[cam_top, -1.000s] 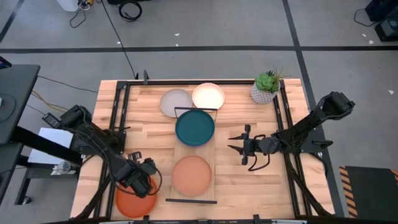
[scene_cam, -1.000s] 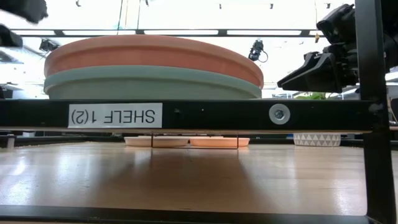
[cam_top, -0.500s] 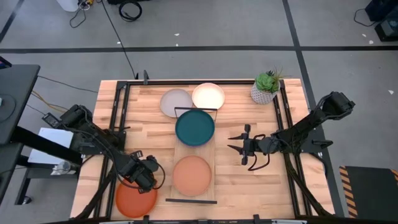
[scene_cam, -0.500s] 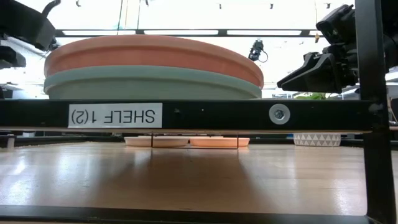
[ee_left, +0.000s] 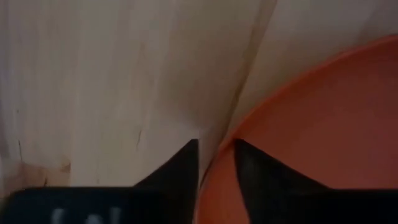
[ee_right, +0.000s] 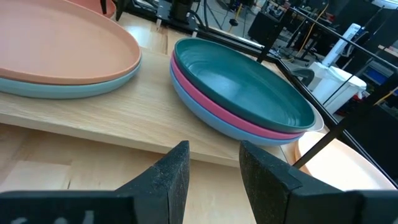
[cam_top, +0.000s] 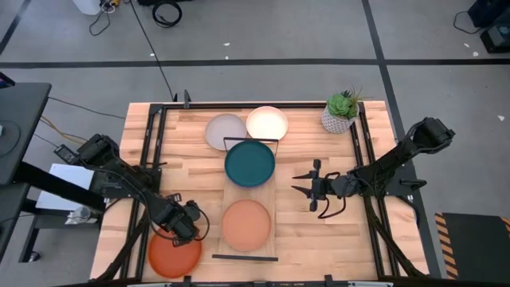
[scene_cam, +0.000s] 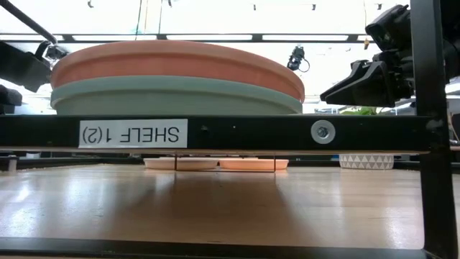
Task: Place and stack plates onto a shelf
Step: Stack the orange plate on top of the dark green plate on the shelf
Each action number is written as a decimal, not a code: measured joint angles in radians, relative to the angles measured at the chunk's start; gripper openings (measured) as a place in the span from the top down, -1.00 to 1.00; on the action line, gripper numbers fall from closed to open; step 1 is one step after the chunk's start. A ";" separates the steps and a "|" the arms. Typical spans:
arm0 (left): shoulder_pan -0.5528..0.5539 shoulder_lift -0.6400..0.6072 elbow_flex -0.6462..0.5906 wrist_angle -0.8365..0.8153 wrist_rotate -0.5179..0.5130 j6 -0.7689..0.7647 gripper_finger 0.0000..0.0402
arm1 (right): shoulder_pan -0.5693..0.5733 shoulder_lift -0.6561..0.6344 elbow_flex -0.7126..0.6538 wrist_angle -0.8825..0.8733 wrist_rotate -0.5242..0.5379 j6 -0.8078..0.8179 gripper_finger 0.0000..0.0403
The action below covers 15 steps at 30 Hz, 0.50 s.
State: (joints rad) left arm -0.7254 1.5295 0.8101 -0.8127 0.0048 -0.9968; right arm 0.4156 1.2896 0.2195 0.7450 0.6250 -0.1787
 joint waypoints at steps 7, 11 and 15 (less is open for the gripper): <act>0.056 -0.033 0.003 -0.093 0.051 -0.014 0.92 | 0.000 0.000 0.000 0.002 0.000 0.000 0.28; 0.106 -0.130 0.019 -0.211 0.037 0.005 0.94 | 0.000 0.000 0.000 0.002 0.000 0.001 0.28; 0.153 -0.263 0.029 -0.342 -0.009 0.036 0.94 | 0.000 0.000 0.000 0.002 -0.009 0.003 0.28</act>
State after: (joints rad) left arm -0.5720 1.2662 0.8393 -1.1549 -0.0045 -0.9611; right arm 0.4152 1.2896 0.2199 0.7467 0.6163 -0.1757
